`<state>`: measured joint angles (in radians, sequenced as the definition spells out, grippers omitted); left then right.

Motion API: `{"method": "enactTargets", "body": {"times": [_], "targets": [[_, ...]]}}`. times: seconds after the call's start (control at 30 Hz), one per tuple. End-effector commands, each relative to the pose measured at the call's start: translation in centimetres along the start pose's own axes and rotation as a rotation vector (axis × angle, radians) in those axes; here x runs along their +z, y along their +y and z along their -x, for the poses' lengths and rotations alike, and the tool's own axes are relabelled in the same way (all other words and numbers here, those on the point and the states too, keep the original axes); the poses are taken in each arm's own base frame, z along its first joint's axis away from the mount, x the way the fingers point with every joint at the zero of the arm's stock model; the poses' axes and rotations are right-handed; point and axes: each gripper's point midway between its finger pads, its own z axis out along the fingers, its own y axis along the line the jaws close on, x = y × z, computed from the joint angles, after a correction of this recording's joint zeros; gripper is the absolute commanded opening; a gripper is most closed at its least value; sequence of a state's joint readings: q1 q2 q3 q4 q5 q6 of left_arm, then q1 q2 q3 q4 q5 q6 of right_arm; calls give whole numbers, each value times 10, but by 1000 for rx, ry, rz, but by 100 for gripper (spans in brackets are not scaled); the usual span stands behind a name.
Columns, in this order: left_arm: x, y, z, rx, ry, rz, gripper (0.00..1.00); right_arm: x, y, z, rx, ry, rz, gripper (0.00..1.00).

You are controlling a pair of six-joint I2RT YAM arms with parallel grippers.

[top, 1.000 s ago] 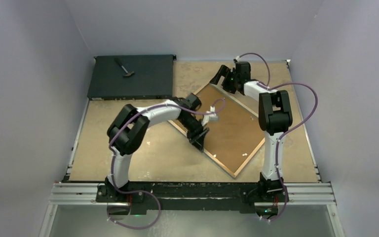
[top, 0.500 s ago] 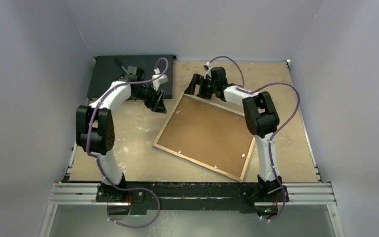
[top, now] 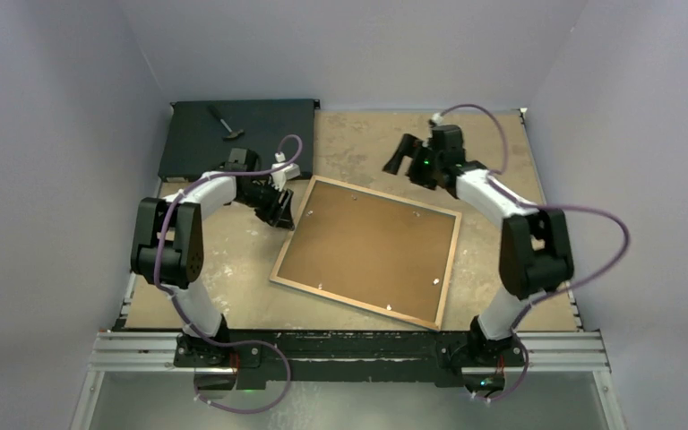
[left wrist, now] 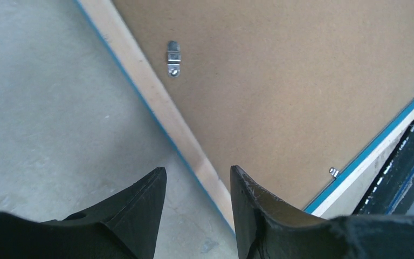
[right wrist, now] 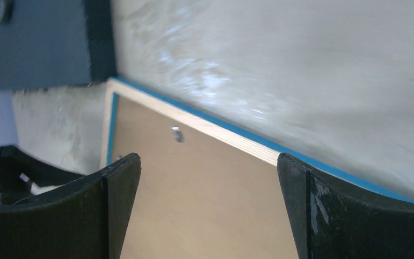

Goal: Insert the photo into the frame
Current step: Adjust the photo frame at the center of the board.

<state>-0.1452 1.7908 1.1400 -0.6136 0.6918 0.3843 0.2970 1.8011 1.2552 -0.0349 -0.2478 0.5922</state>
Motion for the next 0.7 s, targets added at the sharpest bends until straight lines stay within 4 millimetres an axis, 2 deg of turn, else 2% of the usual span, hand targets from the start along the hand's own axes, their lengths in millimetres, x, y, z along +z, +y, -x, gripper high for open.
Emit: {"method": "enactTargets", "body": {"times": [0.0,0.17,0.33,0.47,0.67], "targets": [[-13,8,20,32,-95,40,44,-62,-67,-15,119,-74,-267,99],[-3,9,15,9,-90,7,37,-113,-125,-46,245,-110,-412,99],[4,11,9,-3,-81,-5,31,-141,-149,-69,294,-139,-475,99],[6,11,6,-3,-80,-12,27,-142,-153,-86,320,-121,-469,99],[12,12,-4,-3,-56,-31,22,-120,-151,-109,337,-46,-382,99]]}}
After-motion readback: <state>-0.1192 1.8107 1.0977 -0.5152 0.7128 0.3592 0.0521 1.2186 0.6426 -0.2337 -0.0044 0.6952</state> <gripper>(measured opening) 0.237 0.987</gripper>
